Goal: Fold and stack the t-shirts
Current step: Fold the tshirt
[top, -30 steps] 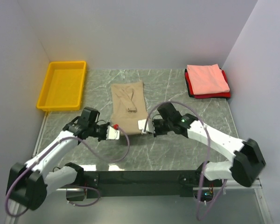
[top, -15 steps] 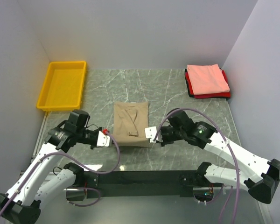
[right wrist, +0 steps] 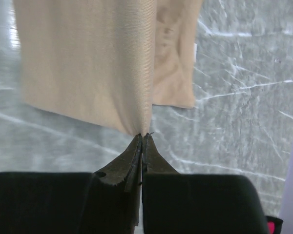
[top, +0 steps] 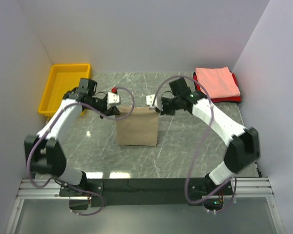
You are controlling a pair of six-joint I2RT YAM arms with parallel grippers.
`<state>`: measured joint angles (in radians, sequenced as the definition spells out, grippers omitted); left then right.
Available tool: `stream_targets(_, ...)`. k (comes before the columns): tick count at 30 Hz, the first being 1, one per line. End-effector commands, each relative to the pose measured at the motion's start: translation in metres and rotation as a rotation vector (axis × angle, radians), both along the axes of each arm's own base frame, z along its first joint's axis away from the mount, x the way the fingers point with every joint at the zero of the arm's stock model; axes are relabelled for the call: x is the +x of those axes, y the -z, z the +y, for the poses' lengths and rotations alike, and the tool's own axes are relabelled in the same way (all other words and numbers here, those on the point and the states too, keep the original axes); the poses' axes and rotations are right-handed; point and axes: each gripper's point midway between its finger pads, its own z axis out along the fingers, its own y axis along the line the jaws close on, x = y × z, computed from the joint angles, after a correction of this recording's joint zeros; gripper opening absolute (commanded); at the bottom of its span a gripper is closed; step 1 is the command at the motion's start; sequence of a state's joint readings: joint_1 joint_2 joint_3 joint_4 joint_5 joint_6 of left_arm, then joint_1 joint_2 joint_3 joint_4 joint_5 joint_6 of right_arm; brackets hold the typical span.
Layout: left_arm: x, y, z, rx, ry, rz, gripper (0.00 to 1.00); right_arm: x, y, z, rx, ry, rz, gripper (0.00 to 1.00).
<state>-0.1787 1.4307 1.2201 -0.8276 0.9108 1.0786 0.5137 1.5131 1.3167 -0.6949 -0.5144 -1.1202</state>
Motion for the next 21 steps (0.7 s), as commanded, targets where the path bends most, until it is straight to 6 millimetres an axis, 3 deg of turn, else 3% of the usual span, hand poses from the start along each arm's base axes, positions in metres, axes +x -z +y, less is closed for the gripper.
stream_targets(1, 0.06, 0.002, -0.001, -0.002, -0.023, -0.057, 0.01, 0.054, 0.023, -0.002, -0.043, 0.018, -0.002, 0.0)
stream_targets(2, 0.07, 0.008, -0.002, 0.002, -0.031, -0.052, 0.01, 0.074, 0.013, 0.003, -0.033, 0.022, -0.03, 0.0)
stream_targets(3, 0.08, 0.015, -0.002, 0.007, -0.047, -0.043, 0.01, 0.086, 0.02, 0.002, -0.053, 0.035, -0.018, 0.0)
stream_targets(4, 0.091, 0.031, -0.002, 0.021, -0.055, -0.018, 0.01, 0.099, 0.048, 0.005, -0.085, 0.036, 0.027, 0.0)
stream_targets(5, 0.109, 0.037, 0.0, 0.041, -0.085, -0.057, 0.01, 0.119, 0.039, 0.008, -0.072, 0.05, -0.003, 0.0)
stream_targets(6, 0.118, 0.047, 0.002, 0.057, -0.106, -0.048, 0.01, 0.128, 0.045, 0.009, -0.087, 0.059, 0.003, 0.0)
stream_targets(7, 0.129, 0.065, 0.002, 0.077, -0.11, -0.024, 0.01, 0.136, 0.069, 0.01, -0.107, 0.06, 0.044, 0.0)
stream_targets(8, 0.142, 0.074, 0.005, 0.104, -0.14, -0.033, 0.02, 0.149, 0.066, 0.013, -0.102, 0.068, 0.026, 0.0)
stream_targets(9, 0.148, 0.083, 0.006, 0.114, -0.161, 0.0, 0.03, 0.157, 0.072, 0.014, -0.11, 0.078, 0.02, 0.0)
stream_targets(10, 0.16, 0.095, 0.003, 0.128, -0.168, 0.02, 0.04, 0.163, 0.092, 0.011, -0.144, 0.092, 0.037, 0.0)
stream_targets(13, 0.184, 0.111, -0.002, 0.148, -0.255, 0.065, 0.14, 0.179, 0.11, 0.006, -0.194, 0.135, 0.022, 0.0)
stream_targets(14, 0.189, 0.111, -0.003, 0.145, -0.275, 0.077, 0.21, 0.181, 0.113, 0.005, -0.204, 0.141, 0.02, 0.06)
stream_targets(15, 0.191, 0.111, -0.005, 0.125, -0.3, 0.107, 0.26, 0.188, 0.11, 0.007, -0.181, 0.194, 0.014, 0.11)
stream_targets(17, 0.192, 0.107, -0.004, 0.096, -0.318, 0.126, 0.27, 0.2, 0.1, 0.004, -0.155, 0.27, -0.012, 0.17)
stream_targets(21, 0.185, 0.096, 0.01, 0.045, -0.374, 0.155, 0.3, 0.217, 0.055, 0.005, -0.029, 0.425, -0.031, 0.32)
